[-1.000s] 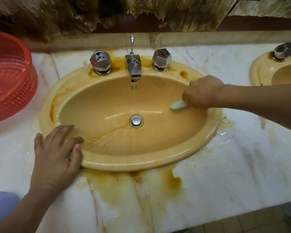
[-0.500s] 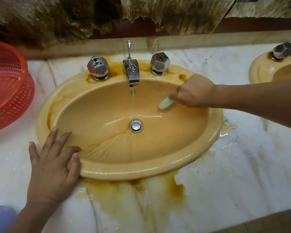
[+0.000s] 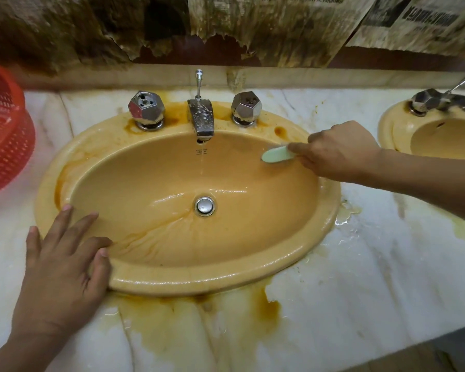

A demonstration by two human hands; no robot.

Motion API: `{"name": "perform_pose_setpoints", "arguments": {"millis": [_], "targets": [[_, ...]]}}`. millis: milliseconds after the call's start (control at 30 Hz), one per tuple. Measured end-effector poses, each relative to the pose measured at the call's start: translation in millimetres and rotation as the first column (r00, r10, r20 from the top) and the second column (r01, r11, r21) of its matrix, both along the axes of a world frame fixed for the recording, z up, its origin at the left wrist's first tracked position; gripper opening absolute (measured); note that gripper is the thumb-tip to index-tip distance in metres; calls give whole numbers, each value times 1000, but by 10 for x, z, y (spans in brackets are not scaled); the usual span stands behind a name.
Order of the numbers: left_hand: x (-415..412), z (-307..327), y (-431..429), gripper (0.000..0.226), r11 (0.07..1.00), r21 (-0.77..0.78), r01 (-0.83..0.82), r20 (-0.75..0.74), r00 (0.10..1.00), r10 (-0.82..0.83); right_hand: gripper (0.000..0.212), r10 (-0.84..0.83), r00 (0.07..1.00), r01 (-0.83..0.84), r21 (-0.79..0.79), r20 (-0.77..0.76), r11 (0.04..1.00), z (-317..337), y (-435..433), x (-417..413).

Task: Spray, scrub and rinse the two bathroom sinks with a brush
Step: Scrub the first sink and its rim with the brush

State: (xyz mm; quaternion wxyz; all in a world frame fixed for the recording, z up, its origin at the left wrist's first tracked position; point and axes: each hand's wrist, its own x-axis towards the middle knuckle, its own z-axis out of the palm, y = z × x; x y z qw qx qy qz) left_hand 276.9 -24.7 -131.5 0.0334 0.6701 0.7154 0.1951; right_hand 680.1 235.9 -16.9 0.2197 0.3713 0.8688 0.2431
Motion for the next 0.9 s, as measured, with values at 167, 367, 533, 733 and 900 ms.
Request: {"name": "perform_pose_setpoints", "arguments": {"millis": [167, 367, 533, 733, 900], "targets": [[11, 19, -11, 44, 1000, -23, -15, -12, 1000, 14, 32, 123, 980, -112, -80, 156, 991, 58, -1, -201], [33, 51, -31, 44, 999, -37, -25, 18, 1000, 26, 49, 307, 917, -309, -36, 256, 951, -184, 237, -525], [19, 71, -37, 43, 998, -52, -27, 31, 999, 29, 46, 309, 934, -308, -34, 180, 951, -248, 183, -867], [26, 68, -48, 43, 998, -52, -30, 44, 999, 32, 52, 400, 901, -382, -134, 166, 915, -578, 283, -913], [27, 82, -48, 43, 998, -54, -30, 45, 998, 33, 48, 253, 956, -258, -14, -146, 966, -686, 211, -847]]}}
